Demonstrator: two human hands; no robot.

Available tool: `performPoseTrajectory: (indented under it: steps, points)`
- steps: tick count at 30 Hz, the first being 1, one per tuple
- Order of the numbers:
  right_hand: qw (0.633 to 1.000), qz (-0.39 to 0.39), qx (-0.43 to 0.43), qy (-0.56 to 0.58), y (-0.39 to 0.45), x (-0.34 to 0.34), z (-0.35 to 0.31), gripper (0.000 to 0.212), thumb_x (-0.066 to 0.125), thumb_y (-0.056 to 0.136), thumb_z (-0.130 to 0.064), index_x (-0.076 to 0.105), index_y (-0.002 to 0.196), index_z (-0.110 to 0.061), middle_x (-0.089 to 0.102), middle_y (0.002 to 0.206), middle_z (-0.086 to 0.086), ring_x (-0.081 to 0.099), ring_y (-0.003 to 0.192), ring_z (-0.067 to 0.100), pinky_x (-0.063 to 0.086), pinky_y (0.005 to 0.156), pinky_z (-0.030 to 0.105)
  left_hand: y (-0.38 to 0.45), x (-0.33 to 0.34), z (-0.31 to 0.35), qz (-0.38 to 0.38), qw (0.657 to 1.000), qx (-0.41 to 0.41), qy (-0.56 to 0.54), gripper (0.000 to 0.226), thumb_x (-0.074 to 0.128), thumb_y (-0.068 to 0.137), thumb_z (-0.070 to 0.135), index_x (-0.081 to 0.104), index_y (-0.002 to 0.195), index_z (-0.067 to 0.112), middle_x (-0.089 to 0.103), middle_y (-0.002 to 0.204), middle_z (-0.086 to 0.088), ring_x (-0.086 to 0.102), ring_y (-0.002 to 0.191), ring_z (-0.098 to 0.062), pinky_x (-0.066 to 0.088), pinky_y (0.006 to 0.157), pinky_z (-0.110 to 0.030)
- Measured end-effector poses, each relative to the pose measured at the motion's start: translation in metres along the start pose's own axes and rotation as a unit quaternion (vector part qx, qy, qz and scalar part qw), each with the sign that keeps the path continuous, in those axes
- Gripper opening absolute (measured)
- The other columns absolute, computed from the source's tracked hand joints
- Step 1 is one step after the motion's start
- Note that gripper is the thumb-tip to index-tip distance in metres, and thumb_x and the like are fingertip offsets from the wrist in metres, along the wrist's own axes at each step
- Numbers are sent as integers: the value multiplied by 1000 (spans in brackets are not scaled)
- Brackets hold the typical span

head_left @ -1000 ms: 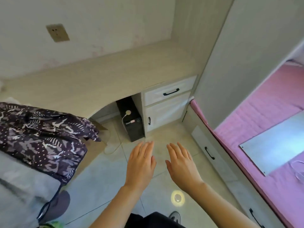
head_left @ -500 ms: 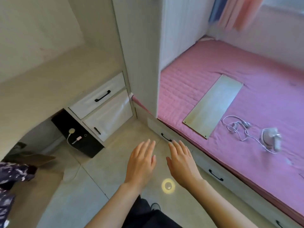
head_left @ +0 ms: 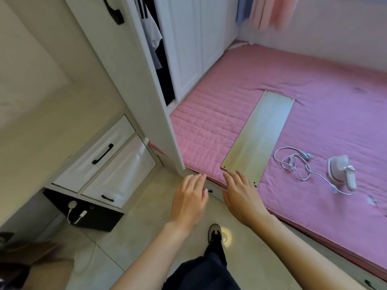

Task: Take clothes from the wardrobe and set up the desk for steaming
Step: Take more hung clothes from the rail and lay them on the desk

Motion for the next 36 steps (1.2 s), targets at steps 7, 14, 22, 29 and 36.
performPoseTrajectory:
  steps: [7, 14, 22, 29, 36]
  points:
    - [999, -3, -30, -16, 89, -14, 35, 40, 65, 84, -22, 57, 119, -5, 61, 119, 13, 53, 117, 37, 47, 96, 46, 95, -3, 0, 21, 1000, 1, 5, 45, 38, 93, 31, 58, 127, 9, 64, 120, -4, 55, 116, -21, 48, 100, -36]
    - [998, -9, -52, -22, 158, -31, 53, 49, 59, 90, -29, 50, 131, -4, 56, 131, 14, 48, 126, 36, 42, 105, 45, 163, -3, -13, 18, 999, -20, 19, 41, 49, 96, 28, 53, 133, 13, 60, 127, 0, 51, 120, -17, 43, 104, -33]
    - [995, -9, -96, -17, 213, -51, 63, 47, 51, 95, -30, 45, 136, -7, 51, 137, 12, 41, 132, 33, 36, 109, 43, 211, -14, -25, 39, 996, -76, 13, 39, 53, 95, 25, 55, 132, 12, 60, 127, -3, 51, 119, -19, 47, 100, -34]
    - [982, -6, -190, -16, 279, -82, 73, 46, 56, 93, -24, 49, 132, -3, 56, 130, 14, 47, 126, 35, 44, 101, 45, 258, -37, -28, 103, 980, -169, 18, 40, 54, 95, 24, 53, 133, 12, 61, 126, -3, 51, 118, -18, 44, 97, -28]
    - [961, 18, -275, -16, 344, -122, 68, 43, 48, 97, -25, 46, 134, -4, 54, 131, 13, 47, 125, 32, 40, 104, 40, 305, -73, -33, 167, 955, -243, 21, 42, 45, 98, 23, 45, 139, 14, 56, 133, -3, 48, 121, -18, 46, 93, -27]
Point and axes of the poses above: each hand's wrist, its own y-axis towards the middle knuckle, its own x-axis out of the palm, z = x × y, the point moved 8 cm from there along y, towards the middle knuckle
